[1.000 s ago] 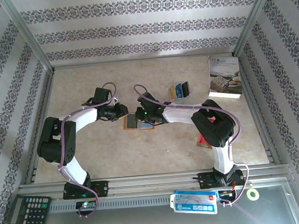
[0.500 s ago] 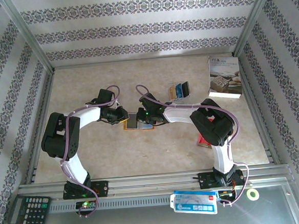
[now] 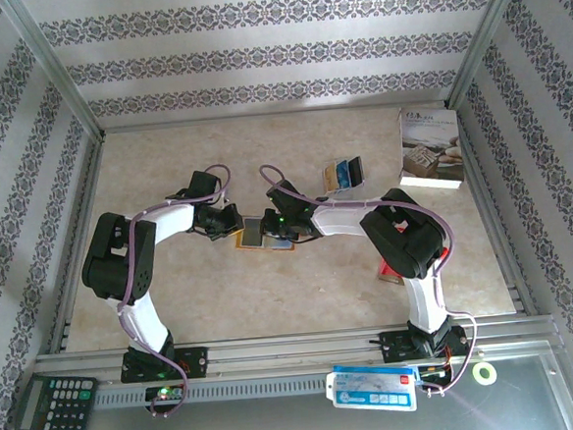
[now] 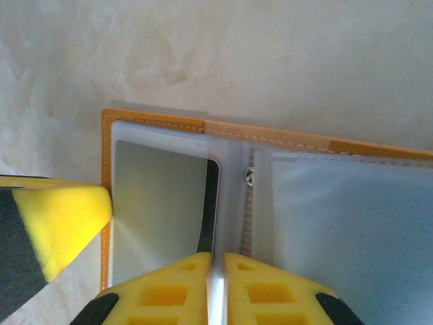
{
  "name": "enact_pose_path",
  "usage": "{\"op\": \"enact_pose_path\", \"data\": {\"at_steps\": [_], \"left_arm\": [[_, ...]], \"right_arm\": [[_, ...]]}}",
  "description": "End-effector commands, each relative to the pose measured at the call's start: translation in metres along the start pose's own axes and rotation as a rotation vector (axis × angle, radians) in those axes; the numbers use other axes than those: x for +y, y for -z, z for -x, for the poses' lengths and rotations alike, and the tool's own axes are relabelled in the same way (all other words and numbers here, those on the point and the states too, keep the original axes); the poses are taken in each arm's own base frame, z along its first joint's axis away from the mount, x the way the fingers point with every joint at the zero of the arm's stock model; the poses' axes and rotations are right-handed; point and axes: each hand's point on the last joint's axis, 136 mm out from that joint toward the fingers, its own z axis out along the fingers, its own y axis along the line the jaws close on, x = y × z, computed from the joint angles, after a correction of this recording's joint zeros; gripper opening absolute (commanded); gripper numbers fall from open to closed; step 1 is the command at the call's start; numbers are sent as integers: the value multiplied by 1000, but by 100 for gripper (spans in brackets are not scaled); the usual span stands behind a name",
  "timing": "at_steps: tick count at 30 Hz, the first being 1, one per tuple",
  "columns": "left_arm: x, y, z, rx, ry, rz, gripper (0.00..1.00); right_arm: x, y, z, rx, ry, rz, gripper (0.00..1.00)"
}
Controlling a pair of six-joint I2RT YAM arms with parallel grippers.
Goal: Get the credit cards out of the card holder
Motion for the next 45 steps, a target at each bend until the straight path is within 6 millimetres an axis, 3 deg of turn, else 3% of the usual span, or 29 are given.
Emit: {"op": "enact_pose_path", "data": {"at_steps": [1,26,45], "left_arm": [[12,-6,-10,41,-4,66,8],[13,-7,-10,39,-3,61,5],[25,-12,-11,35,33,111,4]], "right_arm": [[-2,-5,1,16,-19,7,13],[8,-5,5,18,-45,142,13],[10,0,3,35,-11,221,17]]}}
